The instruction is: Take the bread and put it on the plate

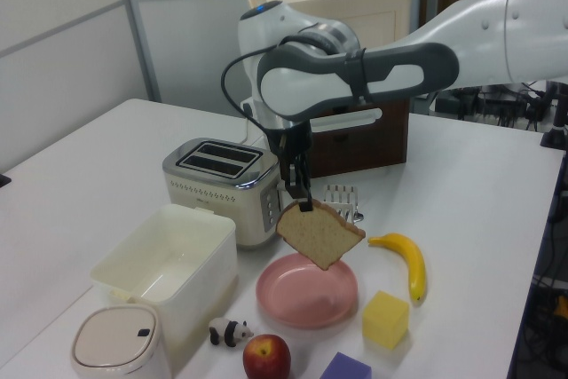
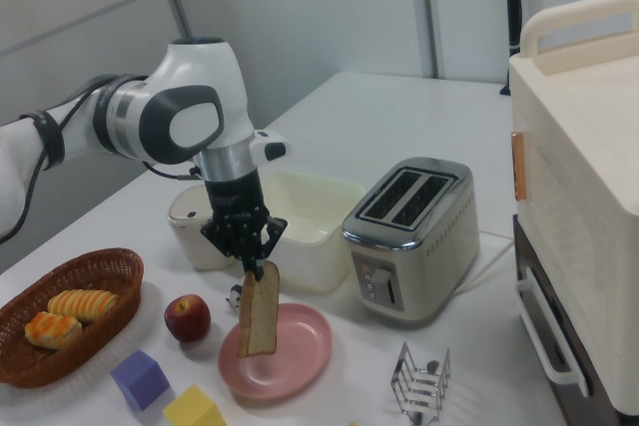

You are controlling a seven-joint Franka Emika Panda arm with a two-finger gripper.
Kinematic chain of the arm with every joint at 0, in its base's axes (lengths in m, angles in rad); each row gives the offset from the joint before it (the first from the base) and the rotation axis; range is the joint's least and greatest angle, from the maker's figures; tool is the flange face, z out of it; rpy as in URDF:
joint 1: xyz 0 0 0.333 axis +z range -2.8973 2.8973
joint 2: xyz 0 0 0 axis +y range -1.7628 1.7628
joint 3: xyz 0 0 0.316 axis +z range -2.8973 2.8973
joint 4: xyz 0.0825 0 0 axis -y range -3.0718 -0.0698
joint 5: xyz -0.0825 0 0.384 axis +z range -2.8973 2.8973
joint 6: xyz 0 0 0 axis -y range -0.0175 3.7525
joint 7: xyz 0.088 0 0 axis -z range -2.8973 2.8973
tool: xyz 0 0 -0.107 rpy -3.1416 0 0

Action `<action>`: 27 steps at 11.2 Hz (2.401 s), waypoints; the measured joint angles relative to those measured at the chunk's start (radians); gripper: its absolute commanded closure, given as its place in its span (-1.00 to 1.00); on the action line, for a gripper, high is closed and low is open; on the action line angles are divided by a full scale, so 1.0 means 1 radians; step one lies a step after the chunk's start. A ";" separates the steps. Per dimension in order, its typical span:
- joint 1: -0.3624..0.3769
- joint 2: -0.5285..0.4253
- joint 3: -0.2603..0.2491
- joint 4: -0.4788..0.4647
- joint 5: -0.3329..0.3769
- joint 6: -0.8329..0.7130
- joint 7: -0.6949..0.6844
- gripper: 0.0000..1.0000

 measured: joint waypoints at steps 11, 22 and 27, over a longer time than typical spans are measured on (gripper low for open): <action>0.100 0.046 0.001 0.000 0.000 -0.025 0.057 -0.99; 0.085 0.053 -0.014 0.026 0.000 -0.025 0.059 -1.00; 0.081 -0.028 -0.066 0.052 -0.001 -0.025 0.213 -1.00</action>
